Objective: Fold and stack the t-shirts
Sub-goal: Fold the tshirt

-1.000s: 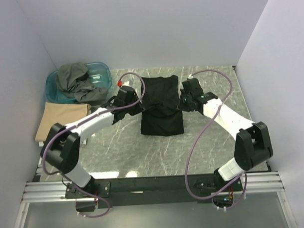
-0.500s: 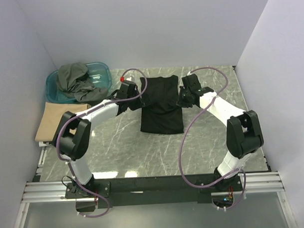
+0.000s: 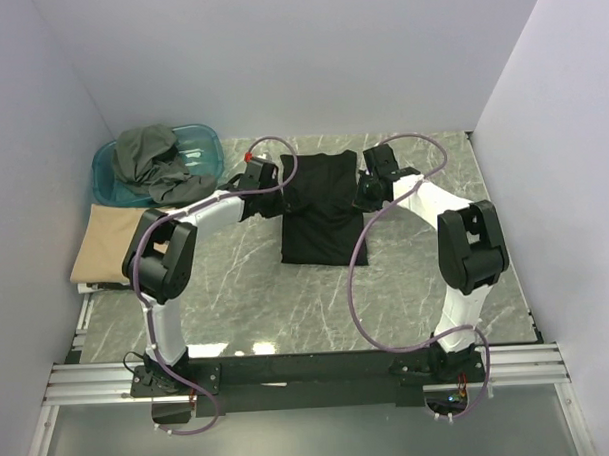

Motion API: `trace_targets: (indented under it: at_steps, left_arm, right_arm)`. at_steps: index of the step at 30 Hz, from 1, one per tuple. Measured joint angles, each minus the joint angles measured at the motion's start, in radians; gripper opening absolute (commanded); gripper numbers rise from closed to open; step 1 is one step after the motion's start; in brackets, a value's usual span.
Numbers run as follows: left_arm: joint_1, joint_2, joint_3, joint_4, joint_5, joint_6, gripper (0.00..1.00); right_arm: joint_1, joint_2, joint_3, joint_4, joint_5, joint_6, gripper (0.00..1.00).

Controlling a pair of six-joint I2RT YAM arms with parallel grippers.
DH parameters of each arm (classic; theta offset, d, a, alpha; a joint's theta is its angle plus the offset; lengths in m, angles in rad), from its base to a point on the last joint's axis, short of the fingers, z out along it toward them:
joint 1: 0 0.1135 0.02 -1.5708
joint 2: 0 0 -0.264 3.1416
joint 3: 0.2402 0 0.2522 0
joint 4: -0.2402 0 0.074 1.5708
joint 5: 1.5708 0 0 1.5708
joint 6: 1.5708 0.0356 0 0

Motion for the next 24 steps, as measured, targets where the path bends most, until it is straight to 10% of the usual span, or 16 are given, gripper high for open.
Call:
trace_targets:
  at_steps: [4,10,24]
  left_arm:
    - [0.010,0.016,0.000,-0.016,0.003,0.000,0.34]
    - [0.016,0.023,0.009,-0.023,0.016,0.010,0.97]
    - [-0.007,-0.204,-0.200,0.010,0.049,0.003,0.99]
  right_arm:
    - [-0.013,0.040,0.032,-0.003,-0.026,-0.003,0.43]
    - [-0.021,0.068,0.074,-0.009,-0.033,-0.019,0.75]
    - [-0.022,-0.221,-0.214,0.021,-0.034,0.005,0.76]
